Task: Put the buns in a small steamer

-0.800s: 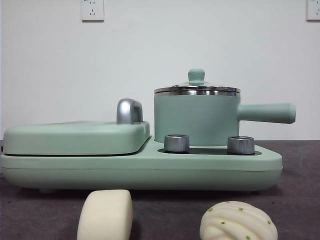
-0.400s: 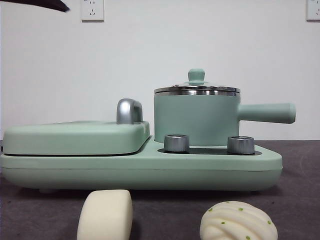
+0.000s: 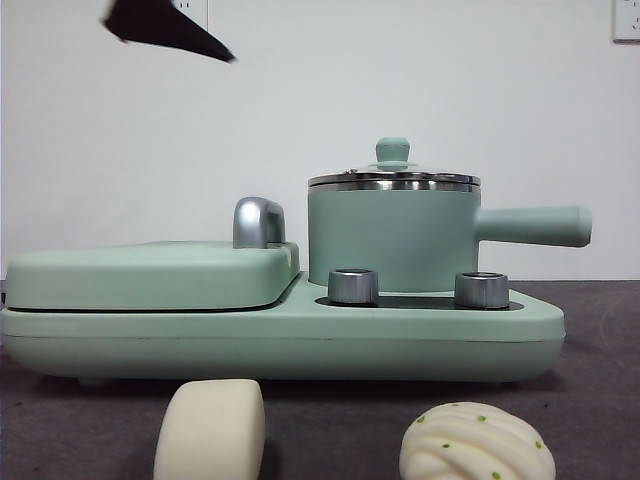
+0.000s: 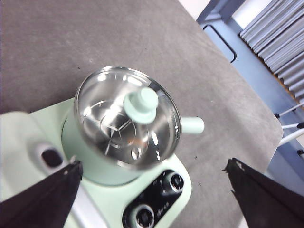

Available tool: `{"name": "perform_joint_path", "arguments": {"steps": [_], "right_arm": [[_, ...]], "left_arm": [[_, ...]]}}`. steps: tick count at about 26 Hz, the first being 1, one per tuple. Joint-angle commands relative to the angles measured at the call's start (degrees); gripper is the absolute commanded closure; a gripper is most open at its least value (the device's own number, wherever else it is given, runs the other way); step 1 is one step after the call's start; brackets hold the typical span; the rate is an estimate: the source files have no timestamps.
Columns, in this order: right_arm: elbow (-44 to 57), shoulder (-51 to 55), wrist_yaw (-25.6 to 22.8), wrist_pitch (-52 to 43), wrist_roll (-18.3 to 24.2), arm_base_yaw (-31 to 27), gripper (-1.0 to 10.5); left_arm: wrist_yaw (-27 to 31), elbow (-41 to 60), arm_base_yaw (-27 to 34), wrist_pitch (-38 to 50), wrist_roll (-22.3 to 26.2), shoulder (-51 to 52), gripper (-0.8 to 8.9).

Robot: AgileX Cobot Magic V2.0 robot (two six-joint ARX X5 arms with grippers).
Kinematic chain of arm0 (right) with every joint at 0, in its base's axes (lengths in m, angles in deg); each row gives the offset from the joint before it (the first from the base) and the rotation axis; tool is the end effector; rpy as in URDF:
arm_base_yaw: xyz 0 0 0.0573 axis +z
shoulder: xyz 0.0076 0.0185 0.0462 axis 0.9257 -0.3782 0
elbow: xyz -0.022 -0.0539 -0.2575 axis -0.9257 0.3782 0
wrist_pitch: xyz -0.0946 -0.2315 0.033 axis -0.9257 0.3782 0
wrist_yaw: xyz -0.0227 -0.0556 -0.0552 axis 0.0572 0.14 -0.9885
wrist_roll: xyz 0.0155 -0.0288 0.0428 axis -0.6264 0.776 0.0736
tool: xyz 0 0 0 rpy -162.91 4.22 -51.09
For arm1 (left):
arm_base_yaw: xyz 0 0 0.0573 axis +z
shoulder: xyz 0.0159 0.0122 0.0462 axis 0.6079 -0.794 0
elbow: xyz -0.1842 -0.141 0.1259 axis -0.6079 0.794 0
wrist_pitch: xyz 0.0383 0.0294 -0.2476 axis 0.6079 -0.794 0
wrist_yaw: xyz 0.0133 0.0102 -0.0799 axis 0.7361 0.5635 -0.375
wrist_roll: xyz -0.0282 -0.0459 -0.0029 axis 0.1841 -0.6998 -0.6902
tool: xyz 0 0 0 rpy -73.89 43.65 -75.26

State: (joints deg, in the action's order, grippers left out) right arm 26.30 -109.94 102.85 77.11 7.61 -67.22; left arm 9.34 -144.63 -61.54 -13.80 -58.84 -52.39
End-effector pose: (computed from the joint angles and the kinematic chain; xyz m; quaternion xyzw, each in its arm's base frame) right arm 0.0821 0.0201 0.3580 0.0904 0.2055 0.3512 0.9090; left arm 0.2680 -0.1368 0.3710 -0.1057 0.3322 -0.4230 0.8364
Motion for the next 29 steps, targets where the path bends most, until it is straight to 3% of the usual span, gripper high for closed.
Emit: {"name": "perform_joint_path", "arguments": {"steps": [1, 8, 21, 29], "right_arm": [[-1.0, -0.2, 0.0, -0.4, 0.4, 0.1, 5.3], [-1.0, -0.2, 0.0, -0.8, 0.4, 0.1, 5.3], [-1.0, -0.2, 0.0, -0.8, 0.4, 0.1, 5.3], [-1.0, -0.2, 0.0, -0.8, 0.4, 0.1, 5.3]], "left_arm": [[1.7, -6.0, -1.5, -0.3, 1.0, -6.1, 3.22], [8.0, -16.8, -5.5, -2.4, 3.7, -18.4, 3.22], [20.8, -23.3, -14.1, -1.5, 17.1, -27.5, 3.26], [22.3, -23.3, -15.1, 0.0, 17.1, -30.2, 3.55]]}}
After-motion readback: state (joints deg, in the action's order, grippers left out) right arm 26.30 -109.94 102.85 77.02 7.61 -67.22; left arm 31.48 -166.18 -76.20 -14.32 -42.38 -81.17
